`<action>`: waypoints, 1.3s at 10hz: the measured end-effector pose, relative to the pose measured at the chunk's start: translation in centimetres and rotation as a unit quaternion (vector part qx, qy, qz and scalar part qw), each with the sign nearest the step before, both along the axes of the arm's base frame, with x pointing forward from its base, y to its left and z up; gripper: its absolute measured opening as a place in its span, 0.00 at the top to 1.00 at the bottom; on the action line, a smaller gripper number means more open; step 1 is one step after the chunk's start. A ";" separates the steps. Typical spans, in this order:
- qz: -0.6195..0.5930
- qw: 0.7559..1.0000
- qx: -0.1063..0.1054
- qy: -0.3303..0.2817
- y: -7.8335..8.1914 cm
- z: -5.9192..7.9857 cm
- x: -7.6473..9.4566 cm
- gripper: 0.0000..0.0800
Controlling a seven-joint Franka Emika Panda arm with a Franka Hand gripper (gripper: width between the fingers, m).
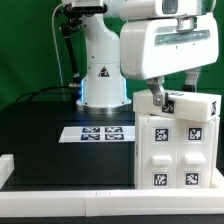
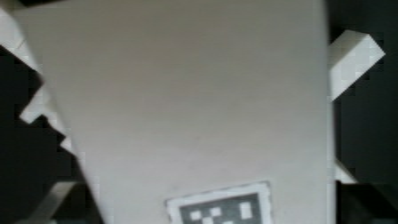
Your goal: Assemble cabinet
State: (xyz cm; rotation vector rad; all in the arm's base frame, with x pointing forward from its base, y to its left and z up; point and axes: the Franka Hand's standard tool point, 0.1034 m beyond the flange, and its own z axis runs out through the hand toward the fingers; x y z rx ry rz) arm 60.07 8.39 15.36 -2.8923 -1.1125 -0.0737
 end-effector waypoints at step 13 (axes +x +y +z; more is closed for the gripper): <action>-0.478 0.878 0.028 0.002 -0.1 0.0 0.2 0.30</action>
Offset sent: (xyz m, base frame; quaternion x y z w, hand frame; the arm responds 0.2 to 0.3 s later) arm 0.0000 0.0000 0.0000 0.0000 0.0000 0.0650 0.9979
